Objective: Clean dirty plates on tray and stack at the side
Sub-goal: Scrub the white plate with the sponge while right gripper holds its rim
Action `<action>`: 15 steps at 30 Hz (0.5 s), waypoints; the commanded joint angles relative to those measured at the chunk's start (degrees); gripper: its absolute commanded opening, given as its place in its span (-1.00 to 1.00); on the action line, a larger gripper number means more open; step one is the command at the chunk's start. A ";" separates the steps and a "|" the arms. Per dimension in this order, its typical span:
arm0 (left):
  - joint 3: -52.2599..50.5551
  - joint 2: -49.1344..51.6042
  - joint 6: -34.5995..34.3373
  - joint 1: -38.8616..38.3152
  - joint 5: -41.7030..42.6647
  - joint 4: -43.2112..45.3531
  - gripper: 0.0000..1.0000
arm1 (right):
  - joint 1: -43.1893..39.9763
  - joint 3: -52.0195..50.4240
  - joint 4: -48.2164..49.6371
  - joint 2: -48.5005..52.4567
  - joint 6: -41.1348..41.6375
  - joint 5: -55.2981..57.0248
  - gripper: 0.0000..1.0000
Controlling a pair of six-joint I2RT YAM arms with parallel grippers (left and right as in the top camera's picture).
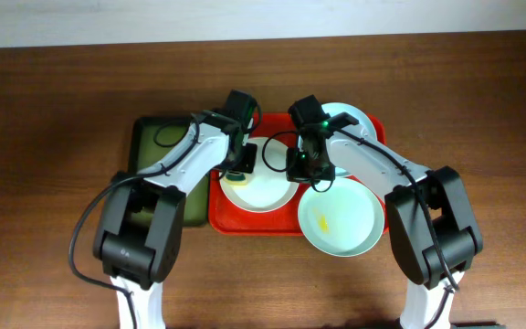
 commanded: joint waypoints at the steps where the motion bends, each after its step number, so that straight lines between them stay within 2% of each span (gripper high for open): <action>1: 0.39 5.77 1.27 0.44 10.03 -0.11 -1.00 | 0.31 -0.52 0.00 0.44 -0.83 -0.35 -0.92; 3: 0.39 6.88 6.21 0.46 23.17 -0.26 -1.00 | 0.31 -0.52 0.00 0.44 -0.83 -0.37 -0.92; 6: 6.49 6.75 6.19 0.46 27.54 -5.44 -1.00 | 0.31 -0.52 0.22 0.44 -0.83 -0.35 -0.92; 8: 14.64 6.75 6.08 0.46 20.35 -12.17 -1.00 | 0.31 -0.52 0.37 0.44 -0.83 -0.35 -0.92; 10: 20.24 6.75 1.75 0.46 5.49 -17.51 -1.00 | 0.31 -0.52 0.33 0.44 -0.83 -0.37 -0.92; 11: 20.44 6.75 0.92 0.46 1.68 -18.03 -1.00 | 0.31 -0.52 0.35 0.44 -0.83 -0.35 -0.92; 15: 20.00 6.86 0.33 0.46 -0.61 -17.94 -1.00 | 0.31 -0.52 0.33 0.44 -0.83 -0.37 -0.92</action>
